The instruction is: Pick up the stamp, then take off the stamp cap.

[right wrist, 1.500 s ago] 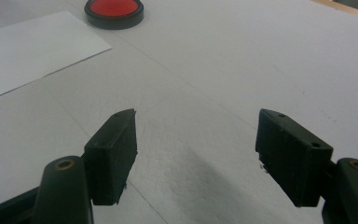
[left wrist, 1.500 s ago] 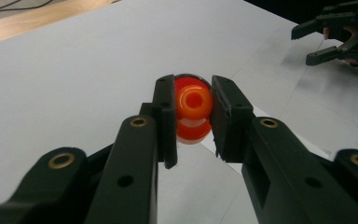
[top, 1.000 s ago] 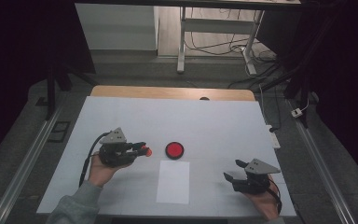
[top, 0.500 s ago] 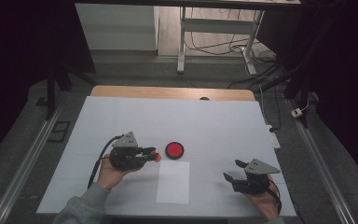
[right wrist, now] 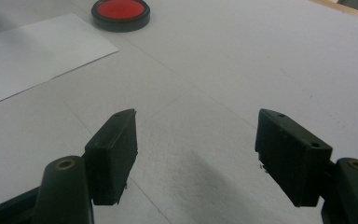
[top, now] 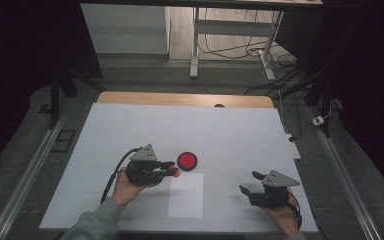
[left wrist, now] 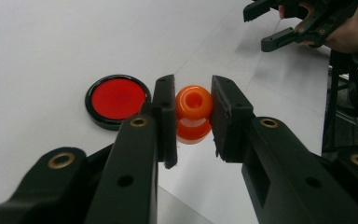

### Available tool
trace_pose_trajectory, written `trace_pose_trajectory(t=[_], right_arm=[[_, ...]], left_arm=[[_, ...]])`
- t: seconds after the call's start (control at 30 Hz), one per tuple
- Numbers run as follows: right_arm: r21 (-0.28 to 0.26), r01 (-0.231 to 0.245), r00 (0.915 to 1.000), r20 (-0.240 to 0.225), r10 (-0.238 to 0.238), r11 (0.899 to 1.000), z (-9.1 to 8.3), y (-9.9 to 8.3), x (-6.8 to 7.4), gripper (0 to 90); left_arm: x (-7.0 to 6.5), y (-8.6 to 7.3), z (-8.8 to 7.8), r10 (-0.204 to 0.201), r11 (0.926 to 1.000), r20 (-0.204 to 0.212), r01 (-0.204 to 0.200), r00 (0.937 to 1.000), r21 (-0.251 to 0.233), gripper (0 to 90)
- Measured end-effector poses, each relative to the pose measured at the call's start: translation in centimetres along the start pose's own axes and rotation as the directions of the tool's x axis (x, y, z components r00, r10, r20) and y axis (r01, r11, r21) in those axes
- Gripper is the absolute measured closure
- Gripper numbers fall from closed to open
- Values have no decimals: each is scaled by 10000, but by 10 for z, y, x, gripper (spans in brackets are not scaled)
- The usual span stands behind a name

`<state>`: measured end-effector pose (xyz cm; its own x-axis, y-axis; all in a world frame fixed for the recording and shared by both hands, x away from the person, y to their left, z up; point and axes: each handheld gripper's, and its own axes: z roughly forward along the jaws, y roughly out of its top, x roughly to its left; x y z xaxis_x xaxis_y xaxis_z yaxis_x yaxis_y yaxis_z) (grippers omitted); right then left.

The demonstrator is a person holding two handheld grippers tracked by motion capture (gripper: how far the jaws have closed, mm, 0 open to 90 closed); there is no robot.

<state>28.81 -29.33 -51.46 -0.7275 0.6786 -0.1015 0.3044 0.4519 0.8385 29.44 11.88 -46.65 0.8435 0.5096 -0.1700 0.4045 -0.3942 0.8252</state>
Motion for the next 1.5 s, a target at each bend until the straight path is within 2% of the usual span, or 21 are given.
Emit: trace_pose_trajectory(t=[0.33,0.57,0.9,1.3,1.5], right_arm=[[83,27,10000,36,-27,10000,0,0,0,293],[20,-1,10000,-19,1,10000,0,1,-1,293],[48,93,9999,-121,-92,9999,5,4,1,293],[-224,97,9999,-32,-98,9997,1,7,4,301],[-333,124,9998,-151,-129,9994,1,9,9,304]], left_arm=[[-7,2,13,133,9998,331,-138,9994,153,721],[-8,3,17,148,9997,382,-155,9992,185,721],[-7,1,17,58,9998,319,-64,9995,188,721],[-6,2,16,19,10000,366,-21,9993,60,721],[-6,3,17,14,10000,385,-16,9993,66,721]])
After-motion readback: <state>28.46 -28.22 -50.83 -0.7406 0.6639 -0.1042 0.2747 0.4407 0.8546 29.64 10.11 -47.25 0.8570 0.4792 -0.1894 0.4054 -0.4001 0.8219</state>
